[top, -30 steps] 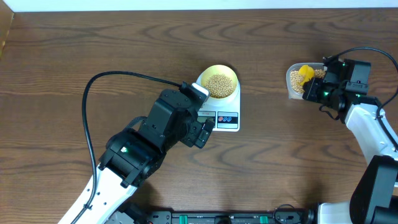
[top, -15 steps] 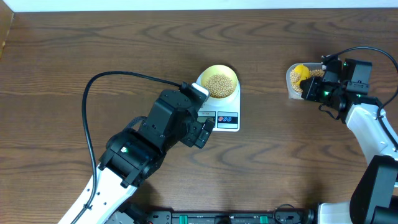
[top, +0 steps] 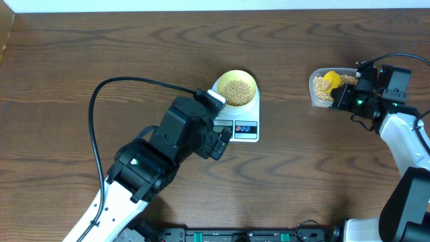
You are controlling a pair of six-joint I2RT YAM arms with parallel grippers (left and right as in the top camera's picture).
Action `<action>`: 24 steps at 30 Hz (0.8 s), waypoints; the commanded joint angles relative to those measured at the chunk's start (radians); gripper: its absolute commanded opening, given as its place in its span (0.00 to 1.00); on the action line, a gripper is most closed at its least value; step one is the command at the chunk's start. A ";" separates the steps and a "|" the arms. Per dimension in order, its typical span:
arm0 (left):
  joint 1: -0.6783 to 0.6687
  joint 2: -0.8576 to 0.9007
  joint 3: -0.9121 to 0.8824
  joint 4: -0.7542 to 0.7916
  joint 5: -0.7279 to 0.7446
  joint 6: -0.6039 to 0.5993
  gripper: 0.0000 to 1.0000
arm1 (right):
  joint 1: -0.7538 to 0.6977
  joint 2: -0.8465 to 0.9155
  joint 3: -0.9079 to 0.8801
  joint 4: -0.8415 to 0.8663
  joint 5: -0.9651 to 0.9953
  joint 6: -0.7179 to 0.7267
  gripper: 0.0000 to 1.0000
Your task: Scoop item into bowl and weigh 50g on scale
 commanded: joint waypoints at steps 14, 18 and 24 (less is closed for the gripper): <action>0.004 0.005 0.000 -0.003 0.009 0.017 0.97 | -0.038 0.004 0.000 0.115 -0.247 -0.012 0.01; 0.004 0.005 0.000 -0.003 0.009 0.017 0.96 | -0.033 0.004 0.000 0.137 -0.280 -0.009 0.01; 0.004 0.005 0.000 -0.003 0.009 0.017 0.97 | 0.021 0.004 0.000 0.187 -0.283 0.032 0.01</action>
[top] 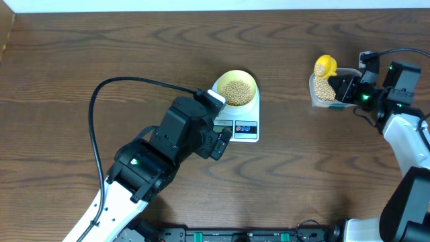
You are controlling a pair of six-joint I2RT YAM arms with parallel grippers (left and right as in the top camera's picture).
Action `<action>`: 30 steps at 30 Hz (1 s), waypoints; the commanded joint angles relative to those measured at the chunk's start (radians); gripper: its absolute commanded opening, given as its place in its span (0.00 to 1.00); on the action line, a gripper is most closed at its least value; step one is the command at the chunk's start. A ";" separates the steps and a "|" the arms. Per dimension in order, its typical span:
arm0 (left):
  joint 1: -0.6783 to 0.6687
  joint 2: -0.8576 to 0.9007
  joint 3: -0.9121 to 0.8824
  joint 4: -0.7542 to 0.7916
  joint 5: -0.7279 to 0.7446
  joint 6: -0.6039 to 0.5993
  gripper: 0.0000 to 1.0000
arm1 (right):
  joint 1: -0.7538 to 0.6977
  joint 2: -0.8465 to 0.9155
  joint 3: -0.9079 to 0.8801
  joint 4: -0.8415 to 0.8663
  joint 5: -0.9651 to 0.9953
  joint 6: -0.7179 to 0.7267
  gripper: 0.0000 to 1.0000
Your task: Scoop item into bowl and weigh 50g on scale
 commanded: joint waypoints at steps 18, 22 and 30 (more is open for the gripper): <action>0.004 0.005 0.000 -0.003 0.009 0.017 0.97 | 0.274 0.005 0.000 0.188 -0.003 0.140 0.01; 0.004 0.005 0.000 -0.003 0.009 0.017 0.97 | 0.325 0.005 0.000 0.204 0.041 0.141 0.01; 0.004 0.005 0.000 -0.003 0.009 0.017 0.97 | 0.444 0.005 0.000 0.251 0.201 0.140 0.01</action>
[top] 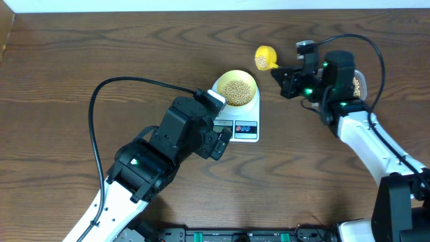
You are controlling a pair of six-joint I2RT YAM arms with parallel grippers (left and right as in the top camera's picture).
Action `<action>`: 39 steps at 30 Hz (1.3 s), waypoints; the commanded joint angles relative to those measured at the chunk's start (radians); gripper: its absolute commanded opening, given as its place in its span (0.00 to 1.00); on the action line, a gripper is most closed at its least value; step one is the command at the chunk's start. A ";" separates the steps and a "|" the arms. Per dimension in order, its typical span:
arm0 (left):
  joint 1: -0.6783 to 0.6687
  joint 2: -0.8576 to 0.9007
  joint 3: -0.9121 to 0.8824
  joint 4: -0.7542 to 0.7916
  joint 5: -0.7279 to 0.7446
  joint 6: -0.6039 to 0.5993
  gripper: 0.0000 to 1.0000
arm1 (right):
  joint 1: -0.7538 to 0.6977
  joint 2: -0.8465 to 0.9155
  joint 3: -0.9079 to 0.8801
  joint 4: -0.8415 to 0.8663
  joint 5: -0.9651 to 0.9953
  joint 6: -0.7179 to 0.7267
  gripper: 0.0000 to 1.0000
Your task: Scoop item into bowl and weigh 50g on scale
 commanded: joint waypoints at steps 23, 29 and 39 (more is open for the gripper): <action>0.004 0.005 0.000 -0.003 0.009 0.017 0.97 | 0.154 0.005 0.000 0.035 0.190 -0.106 0.01; 0.004 0.005 0.000 -0.003 0.009 0.017 0.97 | 0.154 0.005 0.000 0.035 0.190 -0.105 0.01; 0.004 0.005 0.000 -0.003 0.009 0.017 0.97 | 0.120 0.005 0.000 0.047 0.132 0.066 0.01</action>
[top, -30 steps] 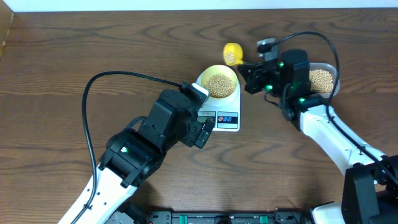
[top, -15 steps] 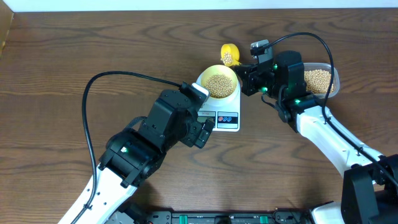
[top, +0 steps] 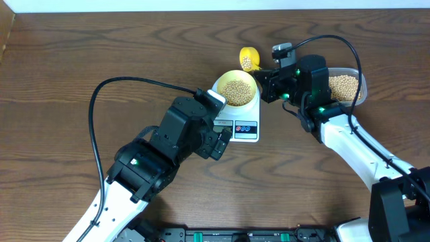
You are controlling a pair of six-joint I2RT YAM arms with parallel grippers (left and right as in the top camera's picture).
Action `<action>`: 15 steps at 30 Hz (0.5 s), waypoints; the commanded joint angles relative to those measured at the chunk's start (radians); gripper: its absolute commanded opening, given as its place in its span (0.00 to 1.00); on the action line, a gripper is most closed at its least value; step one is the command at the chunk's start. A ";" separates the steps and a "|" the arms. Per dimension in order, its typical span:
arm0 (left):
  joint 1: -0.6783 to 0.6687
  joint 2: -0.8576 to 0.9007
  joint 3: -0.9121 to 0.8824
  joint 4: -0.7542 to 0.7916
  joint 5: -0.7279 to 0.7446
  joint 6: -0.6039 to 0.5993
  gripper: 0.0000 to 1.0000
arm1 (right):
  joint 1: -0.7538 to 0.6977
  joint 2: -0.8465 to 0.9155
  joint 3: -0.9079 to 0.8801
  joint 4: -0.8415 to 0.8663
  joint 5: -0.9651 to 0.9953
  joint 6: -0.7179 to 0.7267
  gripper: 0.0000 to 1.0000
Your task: Scoop item into bowl and weigh 50g on scale
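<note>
A yellow bowl [top: 237, 88] of beans stands on the white scale [top: 243, 125] at the table's middle. My right gripper [top: 263, 70] is shut on the handle of a yellow scoop [top: 248, 58], which holds beans just behind the bowl's far rim. A clear container [top: 346, 85] of beans lies to the right, partly hidden by the right arm. My left gripper [top: 222, 144] rests beside the scale's front left edge; its fingers are hidden under the arm.
The left arm's black cable [top: 114, 87] loops over the table to the left. The wooden table's [top: 101, 47] far edge runs along the top of the view.
My right gripper has moved a little further left with the scoop, from behind and right of the bowl to just at its far rim. The left arm has not moved.
The right gripper held the scoop down in the bean container at the far right. Then the scoop stood raised over the container with beans in it. Then it was between container and scale, and now it is at the bowl's far rim.
</note>
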 commanded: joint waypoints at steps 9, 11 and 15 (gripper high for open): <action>0.004 0.005 0.000 -0.003 0.009 0.017 0.97 | -0.142 0.005 0.000 0.046 -0.261 0.127 0.01; 0.004 0.005 0.000 -0.003 0.009 0.017 0.97 | -0.167 0.005 0.000 0.042 -0.265 0.127 0.01; 0.004 0.005 0.000 -0.003 0.009 0.017 0.97 | -0.229 0.005 0.000 0.035 -0.321 0.127 0.01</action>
